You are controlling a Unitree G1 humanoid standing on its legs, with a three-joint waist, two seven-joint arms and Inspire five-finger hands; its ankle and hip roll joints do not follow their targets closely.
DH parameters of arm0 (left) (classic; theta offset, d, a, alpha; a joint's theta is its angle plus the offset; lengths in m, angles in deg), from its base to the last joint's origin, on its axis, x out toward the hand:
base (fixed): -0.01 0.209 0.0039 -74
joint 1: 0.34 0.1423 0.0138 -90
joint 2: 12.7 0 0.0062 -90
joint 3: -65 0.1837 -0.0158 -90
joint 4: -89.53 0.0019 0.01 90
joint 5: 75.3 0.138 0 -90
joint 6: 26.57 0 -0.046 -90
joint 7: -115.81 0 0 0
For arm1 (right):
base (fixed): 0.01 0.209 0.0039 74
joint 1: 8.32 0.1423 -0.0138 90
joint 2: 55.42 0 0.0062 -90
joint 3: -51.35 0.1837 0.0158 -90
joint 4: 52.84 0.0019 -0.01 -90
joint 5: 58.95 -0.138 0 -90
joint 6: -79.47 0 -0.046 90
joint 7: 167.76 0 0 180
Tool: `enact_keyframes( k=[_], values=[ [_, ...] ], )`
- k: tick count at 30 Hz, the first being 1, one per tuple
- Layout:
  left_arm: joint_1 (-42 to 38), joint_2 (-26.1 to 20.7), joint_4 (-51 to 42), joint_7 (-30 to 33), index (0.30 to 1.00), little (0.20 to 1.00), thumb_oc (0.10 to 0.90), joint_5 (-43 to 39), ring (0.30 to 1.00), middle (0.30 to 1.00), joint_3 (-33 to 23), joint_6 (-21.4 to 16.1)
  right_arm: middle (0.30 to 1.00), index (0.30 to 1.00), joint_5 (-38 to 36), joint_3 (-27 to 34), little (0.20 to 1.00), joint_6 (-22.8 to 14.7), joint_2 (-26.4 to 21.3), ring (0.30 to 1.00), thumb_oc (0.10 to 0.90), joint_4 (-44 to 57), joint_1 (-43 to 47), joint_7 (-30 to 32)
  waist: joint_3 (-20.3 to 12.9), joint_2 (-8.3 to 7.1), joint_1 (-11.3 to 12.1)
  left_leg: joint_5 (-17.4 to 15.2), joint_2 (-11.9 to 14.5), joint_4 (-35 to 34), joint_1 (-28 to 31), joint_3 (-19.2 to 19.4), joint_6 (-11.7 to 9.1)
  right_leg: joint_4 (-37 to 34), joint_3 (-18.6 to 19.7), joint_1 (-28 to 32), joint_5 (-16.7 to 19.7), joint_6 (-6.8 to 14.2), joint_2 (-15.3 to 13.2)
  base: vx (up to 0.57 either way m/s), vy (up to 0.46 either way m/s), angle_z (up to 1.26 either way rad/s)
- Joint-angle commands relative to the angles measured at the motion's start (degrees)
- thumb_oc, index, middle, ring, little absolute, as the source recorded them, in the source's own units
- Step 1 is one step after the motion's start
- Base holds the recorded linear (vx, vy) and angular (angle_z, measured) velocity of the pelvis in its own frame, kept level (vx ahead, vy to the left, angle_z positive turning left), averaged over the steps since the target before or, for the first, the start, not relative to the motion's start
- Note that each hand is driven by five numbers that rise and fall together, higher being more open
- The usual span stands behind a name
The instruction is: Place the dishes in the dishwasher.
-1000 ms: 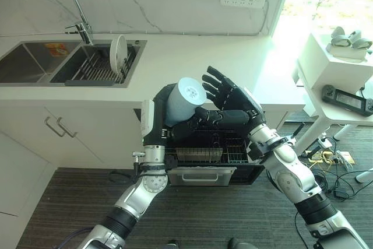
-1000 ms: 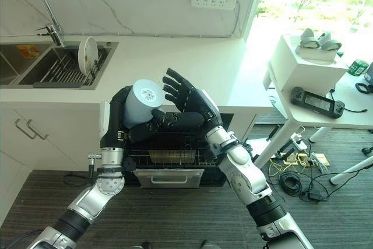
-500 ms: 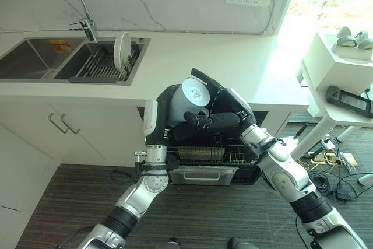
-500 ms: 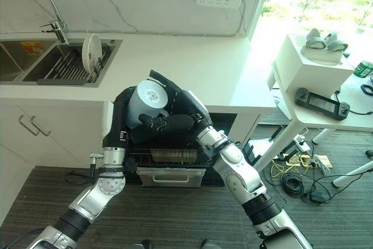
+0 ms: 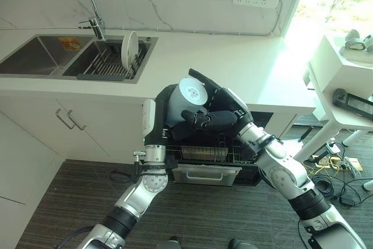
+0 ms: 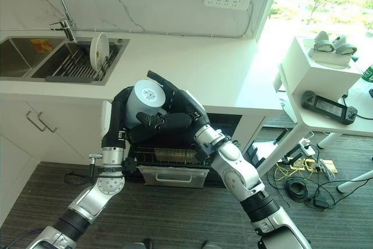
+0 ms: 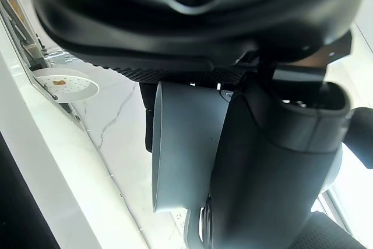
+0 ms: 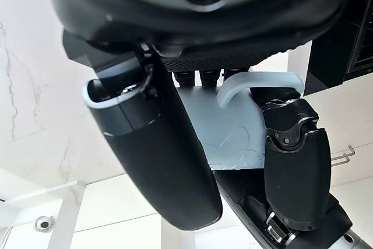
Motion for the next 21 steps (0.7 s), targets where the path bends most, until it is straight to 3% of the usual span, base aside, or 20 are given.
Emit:
enact_keyframes(
  k=[1,21],
  values=[
    [-9.19,1.35,-5.02,1.27,0.3,0.3,0.4,2.71,0.3,0.3,1.76,-5.01,0.9,0.9,-1.77,-3.17,0.9,-2.72,5.57,0.9,0.8,2.29,7.63,-2.28,-3.4,-1.66,0.13,-11.13,-0.31,6.09,-2.04,-6.41,1.52,-1.53,1.12,3.52,-4.73,4.03,-0.77,0.0,0.0,0.0],
    [-12.45,2.29,-4.16,5.97,0.3,0.3,0.4,7.25,0.3,0.3,3.44,-3.41,0.9,0.9,15.44,-7.92,0.9,-4.8,6.41,0.9,0.8,-1.71,11.14,3.76,-2.9,-1.95,0.52,-11.22,-0.61,6.09,-1.89,-6.55,1.66,-1.53,0.98,3.75,-4.67,3.94,-0.9,0.0,0.0,0.0]
  ],
)
